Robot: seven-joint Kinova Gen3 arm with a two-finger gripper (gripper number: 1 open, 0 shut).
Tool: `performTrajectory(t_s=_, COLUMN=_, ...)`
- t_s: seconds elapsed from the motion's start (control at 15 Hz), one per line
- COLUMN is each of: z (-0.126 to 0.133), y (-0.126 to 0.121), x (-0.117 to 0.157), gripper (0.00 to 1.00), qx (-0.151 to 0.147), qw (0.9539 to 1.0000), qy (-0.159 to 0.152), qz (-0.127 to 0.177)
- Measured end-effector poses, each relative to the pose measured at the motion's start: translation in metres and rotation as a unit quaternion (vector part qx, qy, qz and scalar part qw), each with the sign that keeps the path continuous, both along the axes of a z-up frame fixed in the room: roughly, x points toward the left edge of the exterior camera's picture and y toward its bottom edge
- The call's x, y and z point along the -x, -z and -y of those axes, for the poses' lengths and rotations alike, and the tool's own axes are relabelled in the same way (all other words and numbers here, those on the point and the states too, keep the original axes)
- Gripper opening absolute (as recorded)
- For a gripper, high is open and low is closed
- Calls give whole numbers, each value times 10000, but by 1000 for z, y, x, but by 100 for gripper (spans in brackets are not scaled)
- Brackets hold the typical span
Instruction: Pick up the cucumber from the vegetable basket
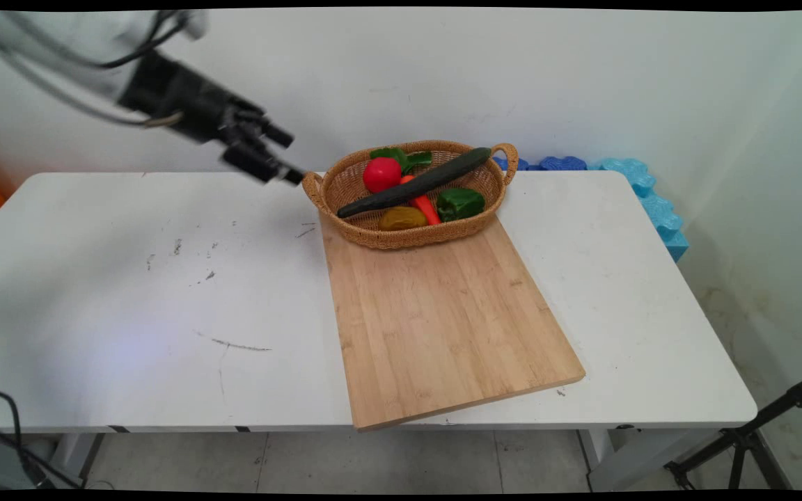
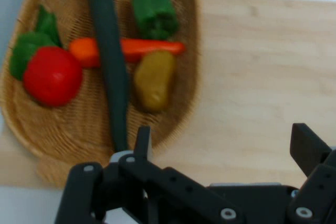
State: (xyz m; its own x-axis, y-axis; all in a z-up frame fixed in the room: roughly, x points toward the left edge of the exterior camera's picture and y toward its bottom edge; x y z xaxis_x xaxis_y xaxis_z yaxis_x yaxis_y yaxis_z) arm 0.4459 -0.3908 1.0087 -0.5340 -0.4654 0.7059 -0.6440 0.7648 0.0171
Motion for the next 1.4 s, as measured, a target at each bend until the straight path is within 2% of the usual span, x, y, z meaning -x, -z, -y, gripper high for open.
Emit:
performTrajectory(t_s=0.27, z=69, y=7, x=29, gripper=100, qx=-83, qw=9994, qy=-325, qz=122)
performTrajectory(t_s=0.47, z=125, y=25, x=55, gripper=100, qx=-200, qw=9979, qy=-572, qz=244)
performTrajectory(t_s=0.67, z=167, y=48, x=80, gripper=100, qx=-368, qw=9958, qy=-755, qz=375)
performTrajectory(t_s=1.0, z=216, y=87, x=115, gripper=100, qx=-634, qw=9921, qy=-912, qz=582)
performTrajectory(t_s=1.4, z=242, y=114, x=144, gripper=100, qx=-835, qw=9898, qy=-882, qz=744)
